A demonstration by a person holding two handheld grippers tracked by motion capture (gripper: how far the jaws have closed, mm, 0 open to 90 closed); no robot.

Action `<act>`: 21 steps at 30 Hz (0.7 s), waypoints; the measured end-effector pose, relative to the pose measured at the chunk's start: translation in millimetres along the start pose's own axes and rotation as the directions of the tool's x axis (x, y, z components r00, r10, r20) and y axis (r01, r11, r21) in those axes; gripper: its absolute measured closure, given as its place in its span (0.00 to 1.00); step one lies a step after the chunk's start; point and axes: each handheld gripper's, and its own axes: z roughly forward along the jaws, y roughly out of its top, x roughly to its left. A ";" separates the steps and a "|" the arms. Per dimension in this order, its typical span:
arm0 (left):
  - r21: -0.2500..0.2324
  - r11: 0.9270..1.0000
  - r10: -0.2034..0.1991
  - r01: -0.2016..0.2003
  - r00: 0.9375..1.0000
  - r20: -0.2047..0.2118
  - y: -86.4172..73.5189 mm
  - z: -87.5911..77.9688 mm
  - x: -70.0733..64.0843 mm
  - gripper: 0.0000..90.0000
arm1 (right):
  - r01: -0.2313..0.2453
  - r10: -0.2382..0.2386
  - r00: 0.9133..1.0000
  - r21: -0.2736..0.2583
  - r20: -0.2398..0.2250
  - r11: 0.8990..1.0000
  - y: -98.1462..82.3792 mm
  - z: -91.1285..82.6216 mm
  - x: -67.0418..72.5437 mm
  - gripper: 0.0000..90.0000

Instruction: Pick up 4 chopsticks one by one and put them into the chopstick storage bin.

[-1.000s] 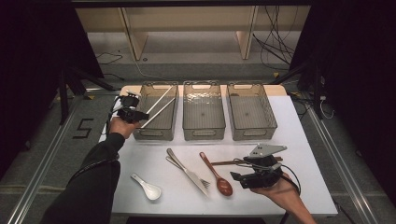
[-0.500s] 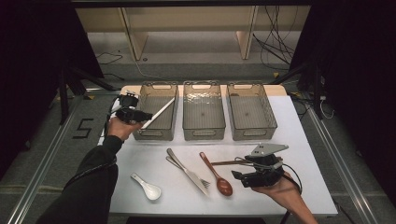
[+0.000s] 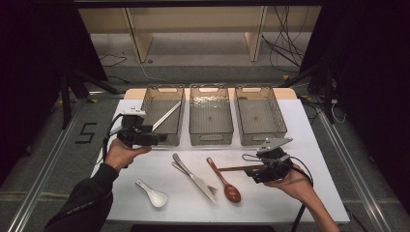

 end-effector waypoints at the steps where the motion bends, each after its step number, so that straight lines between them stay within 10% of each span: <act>1: -0.009 1.000 0.000 0.000 1.000 0.008 -2.3 -1.9 -3.9 0.25 | 0.012 -0.012 1.000 0.014 -0.002 1.000 0.4 3.1 -1.0 0.33; 9: -0.031 0.999 0.043 -0.041 0.997 0.066 -23.7 -12.5 -28.1 0.21 | 0.059 -0.059 0.998 0.117 -0.003 0.991 0.2 24.4 -10.2 0.37; 21: -0.039 0.993 0.110 -0.108 0.993 0.039 -48.1 -19.4 -49.2 0.20 | 0.070 -0.073 0.997 0.220 0.003 0.973 -9.3 43.5 -28.2 0.46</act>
